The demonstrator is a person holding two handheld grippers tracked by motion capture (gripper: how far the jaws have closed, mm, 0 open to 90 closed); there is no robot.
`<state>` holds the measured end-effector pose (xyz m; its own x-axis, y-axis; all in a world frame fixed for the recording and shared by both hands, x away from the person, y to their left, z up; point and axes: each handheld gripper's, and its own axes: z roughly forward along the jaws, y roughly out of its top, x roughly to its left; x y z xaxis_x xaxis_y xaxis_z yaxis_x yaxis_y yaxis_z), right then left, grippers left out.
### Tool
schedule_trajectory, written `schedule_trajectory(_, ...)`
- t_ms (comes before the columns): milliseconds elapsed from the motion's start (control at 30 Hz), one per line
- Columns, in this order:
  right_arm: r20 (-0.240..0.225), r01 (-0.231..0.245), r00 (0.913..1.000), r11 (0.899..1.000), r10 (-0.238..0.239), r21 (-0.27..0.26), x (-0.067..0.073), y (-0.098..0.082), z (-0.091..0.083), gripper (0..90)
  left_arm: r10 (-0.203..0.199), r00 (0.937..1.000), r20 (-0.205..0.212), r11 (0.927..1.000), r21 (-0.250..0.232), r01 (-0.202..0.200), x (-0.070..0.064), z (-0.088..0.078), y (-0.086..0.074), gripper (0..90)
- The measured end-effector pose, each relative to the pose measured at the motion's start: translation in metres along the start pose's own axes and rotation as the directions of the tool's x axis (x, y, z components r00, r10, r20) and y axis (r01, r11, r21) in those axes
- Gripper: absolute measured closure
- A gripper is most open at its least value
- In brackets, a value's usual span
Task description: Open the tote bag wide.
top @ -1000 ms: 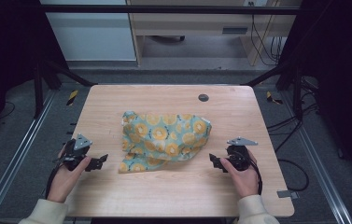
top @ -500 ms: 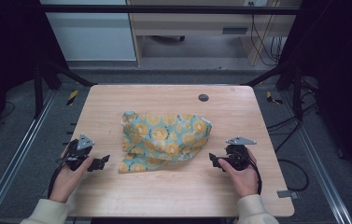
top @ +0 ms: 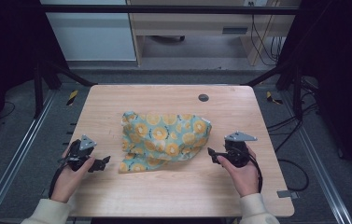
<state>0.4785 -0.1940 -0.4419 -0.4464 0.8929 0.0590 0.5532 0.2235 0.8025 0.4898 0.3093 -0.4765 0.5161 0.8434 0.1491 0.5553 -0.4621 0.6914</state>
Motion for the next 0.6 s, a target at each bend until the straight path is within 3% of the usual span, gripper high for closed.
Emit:
schedule_trajectory(300, -0.035, 0.076, 0.9966, 0.997, -0.075, 0.007, 0.007, 0.049, -0.003, 27.8, -0.01, 0.9999, -0.008, 1.0, -0.001, 0.01, 0.002, -0.001, -0.001, 5.4)
schedule_trajectory(333, -0.044, 0.089, 0.9951, 0.996, -0.088, 0.017, 0.009, 0.067, -0.001, 29.7, -0.009, 0.9999, -0.008, 1.0, -0.001, 0.009, 0.002, -0.001, -0.001, 5.4)
schedule_trajectory(400, -0.043, 0.101, 0.9941, 0.995, -0.1, 0.02, 0.009, 0.073, 0.001, 30.3, -0.005, 0.9999, -0.01, 1.0, -0.002, 0.005, 0.002, -0.001, -0.001, 5.4)
schedule_trajectory(433, -0.049, 0.121, 0.9917, 0.992, -0.119, 0.031, 0.012, 0.087, 0.005, 31.7, 0.0, 0.9999, -0.013, 1.0, 0.001, 0.0, 0.002, -0.001, -0.001, 5.4)
schedule_trajectory(600, -0.054, 0.153, 0.9872, 0.987, -0.15, 0.048, 0.016, 0.106, 0.017, 34.6, 0.005, 0.9999, -0.016, 1.0, -0.001, -0.005, 0.001, -0.002, 0.0, 5.4)
